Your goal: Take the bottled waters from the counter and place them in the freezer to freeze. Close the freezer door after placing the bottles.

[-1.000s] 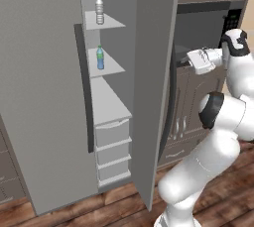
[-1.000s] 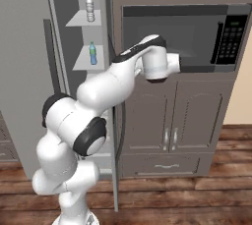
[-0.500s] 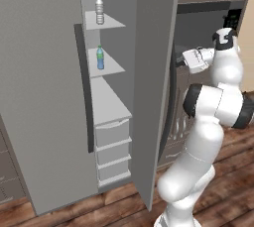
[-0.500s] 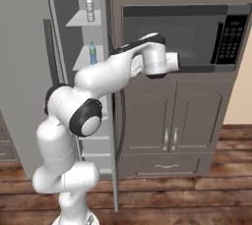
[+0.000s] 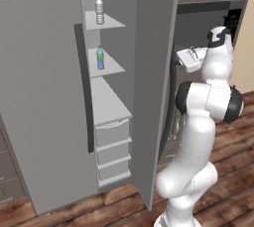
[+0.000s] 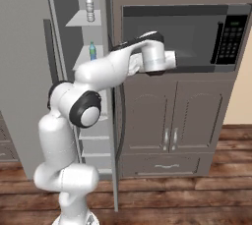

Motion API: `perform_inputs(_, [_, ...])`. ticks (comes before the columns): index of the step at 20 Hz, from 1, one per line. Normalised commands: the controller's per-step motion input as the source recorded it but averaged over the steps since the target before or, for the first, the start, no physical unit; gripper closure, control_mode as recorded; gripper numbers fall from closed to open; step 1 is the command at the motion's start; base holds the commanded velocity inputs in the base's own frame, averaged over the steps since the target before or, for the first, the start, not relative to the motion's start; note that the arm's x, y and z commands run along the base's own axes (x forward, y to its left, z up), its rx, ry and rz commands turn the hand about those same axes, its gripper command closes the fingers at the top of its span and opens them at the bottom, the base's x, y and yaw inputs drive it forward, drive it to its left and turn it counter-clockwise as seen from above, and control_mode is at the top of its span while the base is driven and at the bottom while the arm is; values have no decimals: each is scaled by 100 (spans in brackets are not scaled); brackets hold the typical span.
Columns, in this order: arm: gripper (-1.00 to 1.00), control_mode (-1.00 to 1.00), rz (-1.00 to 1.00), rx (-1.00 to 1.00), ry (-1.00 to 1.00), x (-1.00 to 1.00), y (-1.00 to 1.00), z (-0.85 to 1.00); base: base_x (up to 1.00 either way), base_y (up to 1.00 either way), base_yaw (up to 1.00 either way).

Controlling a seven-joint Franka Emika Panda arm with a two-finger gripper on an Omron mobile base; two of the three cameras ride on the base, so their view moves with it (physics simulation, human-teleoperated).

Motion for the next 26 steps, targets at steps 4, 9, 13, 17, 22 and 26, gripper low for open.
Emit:
perform_inputs(4, [-100, -100, 2, -9, -6, -37, 100, 0, 0, 0, 0])
perform_inputs(9, [-100, -100, 4, -10, -21, -45, 100, 0, 0, 0, 0])
perform_inputs(13, [-100, -100, 1, -6, -27, -27, 100, 0, 0, 0, 0])
perform_inputs(17, [-100, -100, -16, -3, -30, 0, 100, 0, 0, 0, 0])
perform_inputs(22, [-100, -100, -39, 0, -20, 24, 100, 0, 0, 0, 0])
perform_inputs(26, [-100, -100, -51, 0, -6, 61, 100, -11, 0, 0, 0])
